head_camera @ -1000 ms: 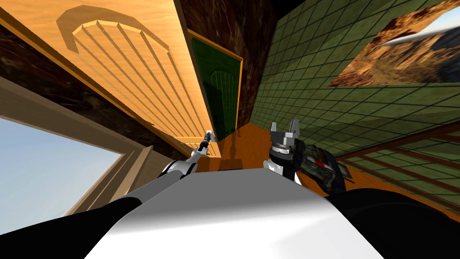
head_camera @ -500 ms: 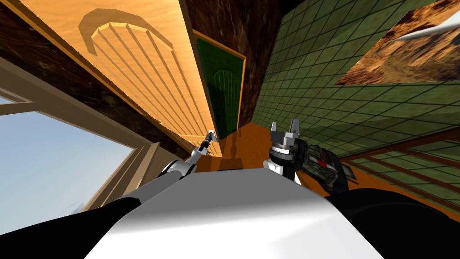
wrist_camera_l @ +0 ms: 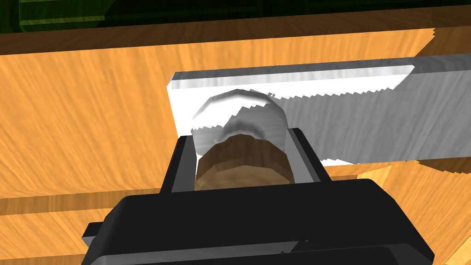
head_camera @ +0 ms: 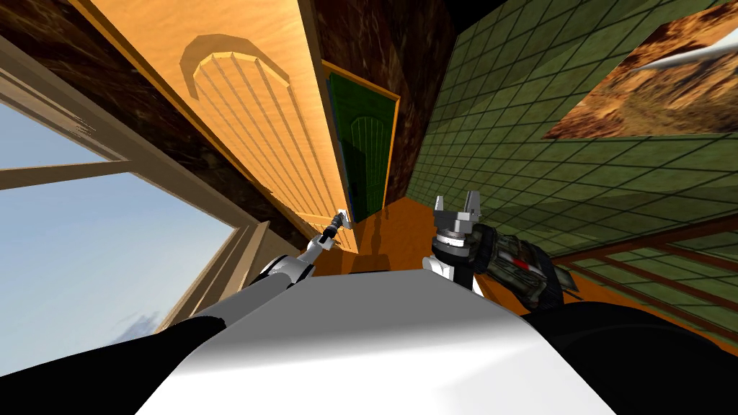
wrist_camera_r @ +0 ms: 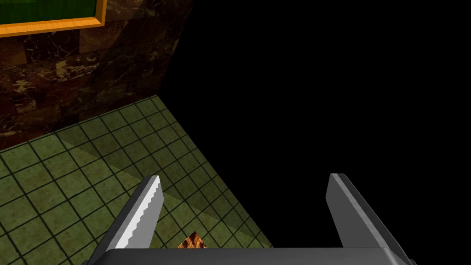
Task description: Pull the door open
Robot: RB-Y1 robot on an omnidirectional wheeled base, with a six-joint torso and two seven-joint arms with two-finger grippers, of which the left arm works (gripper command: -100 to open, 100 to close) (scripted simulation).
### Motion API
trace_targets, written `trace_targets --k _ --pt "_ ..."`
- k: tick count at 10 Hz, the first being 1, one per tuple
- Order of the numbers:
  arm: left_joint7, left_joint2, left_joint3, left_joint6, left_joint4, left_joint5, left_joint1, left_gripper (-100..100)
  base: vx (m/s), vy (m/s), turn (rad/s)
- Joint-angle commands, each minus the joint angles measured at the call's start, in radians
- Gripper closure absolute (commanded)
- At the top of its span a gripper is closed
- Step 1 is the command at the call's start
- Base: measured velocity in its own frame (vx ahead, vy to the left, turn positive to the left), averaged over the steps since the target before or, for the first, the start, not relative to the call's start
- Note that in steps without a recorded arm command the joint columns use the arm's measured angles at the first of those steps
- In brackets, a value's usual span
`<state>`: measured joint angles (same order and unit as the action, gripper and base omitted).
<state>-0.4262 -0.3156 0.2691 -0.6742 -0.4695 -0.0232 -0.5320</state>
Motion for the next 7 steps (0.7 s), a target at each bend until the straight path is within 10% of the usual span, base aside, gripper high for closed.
trace_targets --k 1,3,7 --pt "-0.024 -0.016 0.020 0.002 -0.032 0.009 0.005 100 -0.028 0.032 0.057" --pt "-0.024 -0.016 0.020 0.002 -0.032 0.009 0.005 100 -0.018 0.016 0.011" --pt "-0.119 -0.041 0.118 -0.025 -0.058 0.053 0.010 100 -0.087 0.065 0.088"
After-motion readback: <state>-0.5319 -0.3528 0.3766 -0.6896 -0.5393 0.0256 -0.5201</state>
